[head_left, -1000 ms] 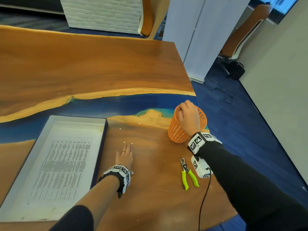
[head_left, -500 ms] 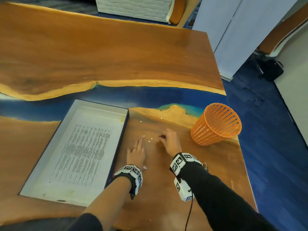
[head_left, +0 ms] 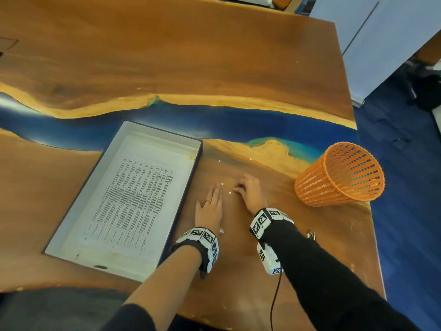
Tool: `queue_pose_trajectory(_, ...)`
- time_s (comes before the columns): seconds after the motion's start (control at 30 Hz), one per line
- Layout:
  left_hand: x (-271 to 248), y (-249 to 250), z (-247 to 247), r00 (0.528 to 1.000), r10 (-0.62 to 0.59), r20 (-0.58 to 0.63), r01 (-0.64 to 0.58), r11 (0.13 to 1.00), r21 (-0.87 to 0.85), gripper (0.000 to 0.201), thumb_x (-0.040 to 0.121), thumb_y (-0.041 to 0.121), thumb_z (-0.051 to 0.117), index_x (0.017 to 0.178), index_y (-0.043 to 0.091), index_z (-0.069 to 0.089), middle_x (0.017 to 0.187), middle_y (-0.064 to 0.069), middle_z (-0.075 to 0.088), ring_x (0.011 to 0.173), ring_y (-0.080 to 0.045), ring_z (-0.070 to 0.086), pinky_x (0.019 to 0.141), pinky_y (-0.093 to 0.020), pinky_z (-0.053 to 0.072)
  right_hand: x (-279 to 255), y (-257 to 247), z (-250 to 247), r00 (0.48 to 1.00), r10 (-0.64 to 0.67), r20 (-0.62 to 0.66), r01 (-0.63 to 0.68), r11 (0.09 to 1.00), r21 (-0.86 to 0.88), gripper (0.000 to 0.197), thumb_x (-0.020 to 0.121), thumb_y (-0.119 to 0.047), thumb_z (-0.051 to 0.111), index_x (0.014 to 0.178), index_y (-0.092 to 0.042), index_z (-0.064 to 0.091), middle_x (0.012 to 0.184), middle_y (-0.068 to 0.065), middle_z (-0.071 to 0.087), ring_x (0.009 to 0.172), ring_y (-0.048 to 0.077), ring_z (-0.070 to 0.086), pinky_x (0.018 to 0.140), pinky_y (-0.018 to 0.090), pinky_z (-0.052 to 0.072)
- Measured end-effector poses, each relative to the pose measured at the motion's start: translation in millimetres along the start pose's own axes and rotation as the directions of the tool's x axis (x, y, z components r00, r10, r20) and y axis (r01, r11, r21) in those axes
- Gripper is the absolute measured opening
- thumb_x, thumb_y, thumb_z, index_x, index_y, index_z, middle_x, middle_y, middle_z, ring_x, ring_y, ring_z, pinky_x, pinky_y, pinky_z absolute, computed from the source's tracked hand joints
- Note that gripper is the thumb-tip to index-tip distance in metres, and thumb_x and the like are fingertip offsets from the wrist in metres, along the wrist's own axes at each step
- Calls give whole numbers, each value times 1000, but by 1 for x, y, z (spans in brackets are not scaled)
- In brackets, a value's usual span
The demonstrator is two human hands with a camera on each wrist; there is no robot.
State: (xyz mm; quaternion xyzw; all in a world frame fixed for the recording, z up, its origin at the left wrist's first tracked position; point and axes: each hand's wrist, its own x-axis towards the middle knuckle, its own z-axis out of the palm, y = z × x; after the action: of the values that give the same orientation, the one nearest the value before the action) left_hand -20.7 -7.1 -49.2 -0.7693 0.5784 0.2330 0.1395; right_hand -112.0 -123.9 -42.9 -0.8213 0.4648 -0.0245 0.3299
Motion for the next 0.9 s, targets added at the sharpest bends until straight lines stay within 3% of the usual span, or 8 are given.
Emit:
queue_pose_trajectory(0.2, 5, 2, -5, 1000, -9, 29, 9, 1000, 13, 130, 69, 39, 81, 148, 3, -15, 158, -6, -22, 149, -21, -9, 115, -48, 23, -1, -1, -2, 997, -78, 2, 78, 994, -79, 13, 90, -9, 55, 87, -2, 65, 89, 7, 50, 87, 27, 55, 68, 27, 30)
queue_pose_trajectory(0.3, 7, 4, -6, 999, -15, 37, 14, 999, 32, 132, 67, 40, 81, 148, 2, -16, 158, -6, -22, 148, -22, -9, 115, -49, 22, 1, 0, 0, 991, -135, 25, 137, 974, -182, 14, 91, -11, 52, 91, -3, 64, 96, 10, 55, 89, 28, 56, 67, 30, 35)
queue_pose_trajectory(0.4, 7, 3, -6, 999, -17, 36, 16, 999, 34, 132, 67, 40, 82, 147, 2, -16, 158, -6, -21, 148, -22, -9, 115, -49, 22, 1, 1, 4, 985, -167, 38, 171, 956, -237, 17, 93, -10, 48, 99, -1, 61, 106, 15, 56, 96, 31, 55, 78, 36, 41)
queue_pose_trajectory(0.5, 6, 2, -6, 999, -12, 34, 11, 999, 34, 131, 68, 40, 81, 148, 3, -16, 158, -7, -21, 148, -22, -10, 115, -49, 22, 2, 0, 9, 985, -164, 45, 170, 938, -302, 21, 95, -10, 43, 107, 0, 58, 114, 17, 55, 106, 31, 52, 89, 37, 40)
queue_pose_trajectory(0.6, 6, 2, -6, 999, -12, 36, 10, 999, 43, 131, 68, 41, 80, 148, 3, -17, 158, -6, -22, 148, -22, -11, 115, -49, 22, 2, 1, 11, 991, -123, 45, 131, 943, -305, 22, 97, -10, 40, 110, 0, 55, 117, 17, 53, 108, 32, 50, 92, 38, 38)
queue_pose_trajectory(0.8, 7, 3, -9, 999, -8, 47, 4, 996, 84, 130, 70, 43, 79, 148, 2, -16, 158, -7, -23, 148, -23, -11, 113, -47, 26, -7, 0, -6, 991, -129, -24, 117, 953, -280, 20, 97, -10, 41, 108, -1, 54, 114, 17, 53, 104, 30, 51, 90, 36, 38)
queue_pose_trajectory(0.9, 5, 6, -13, 998, -11, 61, 3, 992, 125, 129, 71, 44, 78, 147, 1, -16, 158, -9, -22, 148, -24, -10, 114, -46, 25, -11, -1, -20, 987, -141, -80, 117, 960, -253, 17, 96, -9, 42, 104, -1, 54, 110, 15, 53, 100, 30, 52, 82, 32, 37)
